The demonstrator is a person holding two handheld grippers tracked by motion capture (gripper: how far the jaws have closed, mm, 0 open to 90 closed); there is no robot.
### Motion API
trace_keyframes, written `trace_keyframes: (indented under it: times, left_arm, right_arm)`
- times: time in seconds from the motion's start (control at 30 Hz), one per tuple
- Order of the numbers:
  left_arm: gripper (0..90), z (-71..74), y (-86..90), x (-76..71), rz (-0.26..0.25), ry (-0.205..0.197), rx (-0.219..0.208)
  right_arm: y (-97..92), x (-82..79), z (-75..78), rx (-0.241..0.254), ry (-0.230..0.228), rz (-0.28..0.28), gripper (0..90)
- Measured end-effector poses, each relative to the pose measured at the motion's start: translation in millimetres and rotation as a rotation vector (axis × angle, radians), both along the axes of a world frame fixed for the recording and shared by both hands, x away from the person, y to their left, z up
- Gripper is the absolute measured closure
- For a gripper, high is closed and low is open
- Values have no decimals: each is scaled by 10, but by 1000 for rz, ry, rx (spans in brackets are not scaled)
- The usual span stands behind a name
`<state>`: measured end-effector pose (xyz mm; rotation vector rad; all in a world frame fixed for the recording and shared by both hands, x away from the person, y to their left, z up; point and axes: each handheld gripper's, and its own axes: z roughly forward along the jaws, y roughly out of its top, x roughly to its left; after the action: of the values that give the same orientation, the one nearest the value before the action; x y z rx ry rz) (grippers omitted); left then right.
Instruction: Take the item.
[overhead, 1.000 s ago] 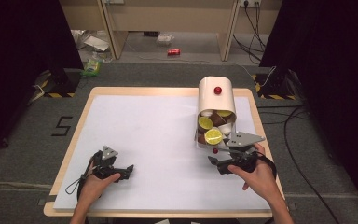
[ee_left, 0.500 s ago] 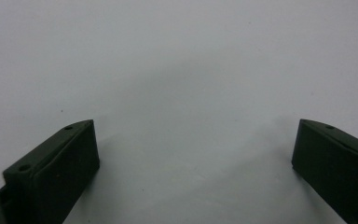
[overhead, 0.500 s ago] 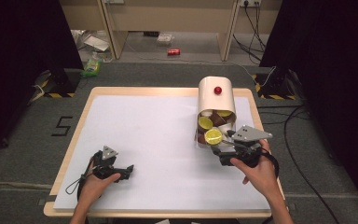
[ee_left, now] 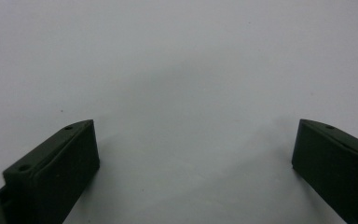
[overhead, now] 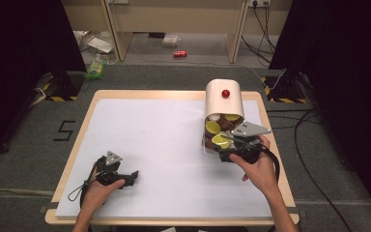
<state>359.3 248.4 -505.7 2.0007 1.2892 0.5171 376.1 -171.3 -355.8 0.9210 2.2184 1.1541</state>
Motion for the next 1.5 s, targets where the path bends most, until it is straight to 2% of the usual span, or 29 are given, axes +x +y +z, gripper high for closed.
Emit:
trace_keyframes:
  times: [0.27,0.63,0.9,1.07,1.13,1.2,1.3,1.4,1.5]
  left_arm:
    - [0,0,0,0,0,0,0]
    - [0,0,0,0,0,0,-1]
    - [0,0,1,0,0,0,0]
    - [0,0,0,0,0,0,-1]
    - [0,0,0,0,0,0,-1]
    - [0,0,1,0,0,1,-1]
    - [0,0,1,0,0,1,-1]
    - [0,0,1,0,-1,1,0]
    - [0,0,1,0,0,1,-1]
  right_arm:
    - [8,78,-35,-2,2,-13,231]
    - [7,146,-130,-9,42,-12,242]
    - [-5,152,-136,-5,52,-8,255]
    - [-16,156,-127,-4,31,-23,257]
    - [-15,157,-131,-37,14,-41,280]
    - [-20,171,-159,-93,-1,-62,291]
    - [-39,188,-170,-60,10,-54,304]
    - [-44,188,-166,-58,-5,-44,310]
    - [-34,185,-169,-60,-7,-33,359]
